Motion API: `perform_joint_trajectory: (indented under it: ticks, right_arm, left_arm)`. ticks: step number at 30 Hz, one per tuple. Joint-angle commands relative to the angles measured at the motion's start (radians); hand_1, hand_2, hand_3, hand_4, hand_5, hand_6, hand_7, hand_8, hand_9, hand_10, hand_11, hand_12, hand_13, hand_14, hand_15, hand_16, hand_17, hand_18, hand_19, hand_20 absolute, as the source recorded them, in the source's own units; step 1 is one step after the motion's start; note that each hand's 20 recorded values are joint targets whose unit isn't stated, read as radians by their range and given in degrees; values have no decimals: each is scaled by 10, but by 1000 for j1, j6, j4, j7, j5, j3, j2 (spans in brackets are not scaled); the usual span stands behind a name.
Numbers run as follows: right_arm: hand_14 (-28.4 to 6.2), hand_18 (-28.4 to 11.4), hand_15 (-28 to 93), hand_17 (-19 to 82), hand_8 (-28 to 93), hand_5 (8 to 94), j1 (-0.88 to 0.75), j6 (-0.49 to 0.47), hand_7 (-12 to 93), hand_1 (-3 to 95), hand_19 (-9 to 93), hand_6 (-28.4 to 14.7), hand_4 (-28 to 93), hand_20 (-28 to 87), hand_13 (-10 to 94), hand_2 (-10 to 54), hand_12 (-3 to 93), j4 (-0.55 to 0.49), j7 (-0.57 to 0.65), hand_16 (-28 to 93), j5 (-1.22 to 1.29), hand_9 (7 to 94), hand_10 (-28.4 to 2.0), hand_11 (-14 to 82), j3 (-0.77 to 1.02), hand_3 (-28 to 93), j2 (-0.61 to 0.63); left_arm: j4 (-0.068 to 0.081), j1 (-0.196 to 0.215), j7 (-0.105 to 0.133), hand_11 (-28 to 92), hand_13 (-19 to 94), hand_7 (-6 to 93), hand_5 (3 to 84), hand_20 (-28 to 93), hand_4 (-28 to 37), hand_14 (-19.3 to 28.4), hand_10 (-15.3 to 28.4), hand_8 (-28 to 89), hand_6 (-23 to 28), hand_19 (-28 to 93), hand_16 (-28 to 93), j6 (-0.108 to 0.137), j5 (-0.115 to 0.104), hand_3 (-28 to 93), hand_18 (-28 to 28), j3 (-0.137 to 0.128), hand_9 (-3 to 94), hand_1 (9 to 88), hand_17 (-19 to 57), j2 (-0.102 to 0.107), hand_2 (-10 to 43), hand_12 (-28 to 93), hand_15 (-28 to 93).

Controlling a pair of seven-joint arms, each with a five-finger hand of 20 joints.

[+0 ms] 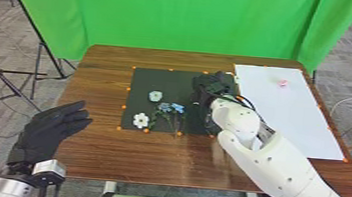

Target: Arrange flowers

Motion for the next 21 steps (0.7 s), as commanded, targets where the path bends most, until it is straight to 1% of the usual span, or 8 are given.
perform_joint_trajectory:
  ticks: [1,2,6,7,10,11,17,21]
  right_arm:
    - [-237,-284,830,-30,-121,543,11,-75,285,198,604,-94,-258,375,356,-38,270,-56,12,213,24,481,-221,592,12,910,15]
    - [-241,-284,830,-32,-119,537,21,-72,283,192,603,-98,-256,376,350,-32,270,-63,10,212,29,474,-226,590,5,911,26]
    - [-247,-284,829,-35,-113,526,45,-64,274,181,599,-104,-249,381,338,-18,269,-95,0,208,41,457,-234,580,16,912,72]
    - [-250,-284,829,-37,-111,523,51,-57,272,177,597,-105,-247,381,334,-15,268,-100,2,207,46,452,-238,575,15,912,83]
    - [-253,-284,829,-38,-107,516,75,-35,266,170,596,-108,-243,384,328,-6,266,-107,-22,205,64,443,-242,564,33,911,130]
    - [-252,-284,829,-38,-106,515,84,-32,264,169,596,-108,-242,384,328,-5,263,-103,-36,205,75,444,-241,558,40,911,147]
    - [-243,-284,802,-29,-112,510,170,-31,203,168,598,-94,-244,383,318,1,191,0,-84,196,94,486,-188,365,65,912,198]
    - [-231,-281,760,-22,-115,482,203,-83,188,164,608,-75,-246,373,292,13,176,99,-91,176,117,481,-160,240,114,917,194]
  left_arm:
    - [-8,24,-13,347,289,132,450,159,-144,284,220,-82,137,572,-118,-3,7,823,218,1,389,263,-92,-25,56,92,569]
    - [-9,34,3,347,289,132,450,159,-144,284,220,-83,137,571,-118,7,-3,823,218,3,389,263,-92,-14,56,92,569]
    - [-14,53,5,347,289,131,449,159,-144,284,221,-82,137,572,-118,8,1,823,219,2,391,263,-93,-30,56,92,568]
    - [-15,61,17,347,290,131,449,159,-144,284,221,-82,137,572,-118,17,-7,823,219,2,391,263,-93,-20,56,92,568]
    - [-18,67,29,345,289,130,450,158,-144,284,221,-82,138,571,-117,26,-8,823,219,6,392,263,-93,-25,56,93,570]
    - [-19,74,40,346,290,130,450,158,-144,284,221,-81,137,572,-117,32,-15,823,219,6,392,263,-93,-14,57,93,569]
    - [-20,75,57,346,290,131,450,158,-144,284,220,-81,137,571,-117,42,-20,822,219,9,390,263,-93,-1,57,93,568]
    - [-19,68,77,346,289,131,450,158,-144,284,220,-81,137,571,-117,50,-32,822,219,24,390,264,-93,28,56,93,568]
